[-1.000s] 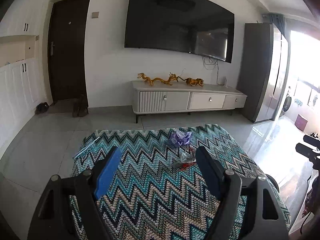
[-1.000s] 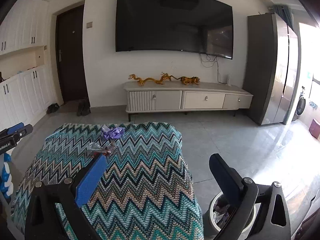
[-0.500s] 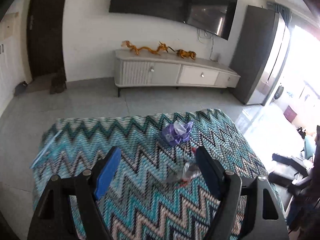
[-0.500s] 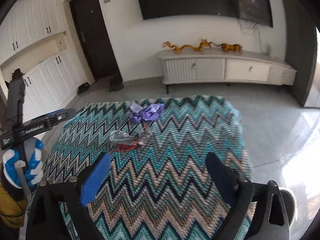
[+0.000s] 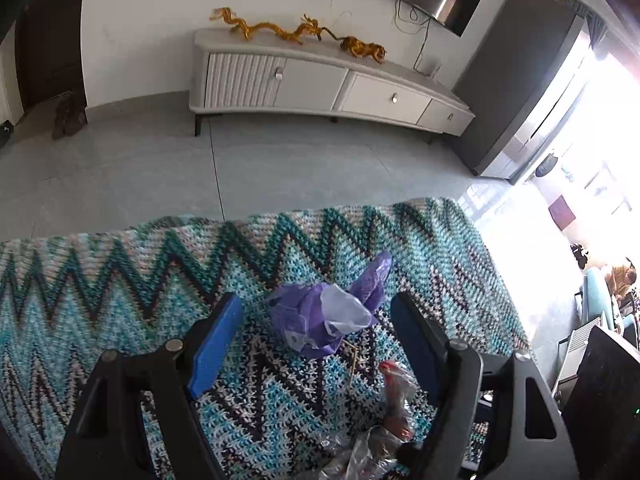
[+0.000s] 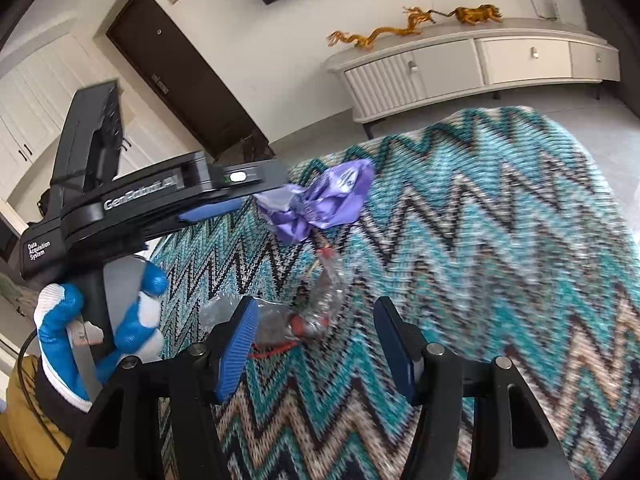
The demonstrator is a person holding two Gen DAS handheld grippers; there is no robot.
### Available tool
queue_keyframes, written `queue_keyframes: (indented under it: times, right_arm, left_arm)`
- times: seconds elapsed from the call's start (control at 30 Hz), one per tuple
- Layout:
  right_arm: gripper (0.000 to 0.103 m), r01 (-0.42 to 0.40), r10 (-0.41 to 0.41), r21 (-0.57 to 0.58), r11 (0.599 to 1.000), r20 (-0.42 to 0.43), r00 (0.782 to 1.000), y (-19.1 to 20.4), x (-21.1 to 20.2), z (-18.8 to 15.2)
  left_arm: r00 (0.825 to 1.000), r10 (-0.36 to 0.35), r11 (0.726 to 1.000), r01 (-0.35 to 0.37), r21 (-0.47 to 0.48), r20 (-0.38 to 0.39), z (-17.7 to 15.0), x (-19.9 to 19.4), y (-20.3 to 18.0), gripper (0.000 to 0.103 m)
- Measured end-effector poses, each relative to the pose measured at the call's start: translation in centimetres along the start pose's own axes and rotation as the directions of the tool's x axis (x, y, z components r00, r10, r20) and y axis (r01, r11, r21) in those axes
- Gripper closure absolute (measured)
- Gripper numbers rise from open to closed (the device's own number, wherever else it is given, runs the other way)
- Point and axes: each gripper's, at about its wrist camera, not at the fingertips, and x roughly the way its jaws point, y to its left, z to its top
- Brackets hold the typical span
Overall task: Collect trash
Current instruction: 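Grasp the purple bag with the left tool while the right tool grasps the clear red-capped bottle, then carry both items over the trash bin and open both tools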
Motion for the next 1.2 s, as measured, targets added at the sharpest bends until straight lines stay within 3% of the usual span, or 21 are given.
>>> queue_keyframes:
  times: [0.07,0.2,0.23,0.5,0.7,0.9,1.2]
  right_arm:
    - [0.050,-0.006,0.006,0.005,1.000,-0.017,1.000,0.1,1.1,-0.2]
    - [0.073,-0.013,0.014,0.011,1.000,-0.033,0.999,-0.2,1.8,-1.1]
    - [0.079,-0.020,0.021,0.016,1.000,-0.034,0.999,-0.3,1.6,-1.3]
    - [0.081,-0.024,0.024,0.030,0.999,-0.013,1.000,-1.9,-2.1,-3.6]
    - [0.082,-0.003,0.003,0.019,1.000,0.025,1.000,-1.9,-6.3,-5.0]
    - [0.082,0.054,-0.050,-0.065,0.996,0.071,0.996,0.4,-11.0,-5.9]
    - [0.082,0.119,-0.089,-0.169,0.978,0.174,0.981,4.3,-19.1,-8.9]
  left_arm:
    - [1.000,-0.002,1.000,0.002,0.003,-0.024,-0.2,1.0,0.0,0.035]
    - [0.998,-0.015,1.000,0.015,0.001,-0.057,-1.0,2.1,0.3,0.061]
    - [0.998,-0.018,1.000,0.018,-0.001,-0.058,-1.1,2.2,0.3,0.061]
    - [1.000,-0.022,1.000,0.022,0.019,0.001,-3.1,0.2,-0.1,0.070]
    - [0.990,0.075,0.994,-0.084,0.071,0.122,-6.0,-5.3,-2.2,0.071]
    - [0.942,0.198,0.962,-0.240,0.132,0.271,-10.5,-12.4,-5.6,0.071]
    - [0.850,0.257,0.919,-0.361,0.155,0.459,-16.2,-21.2,-10.5,0.071]
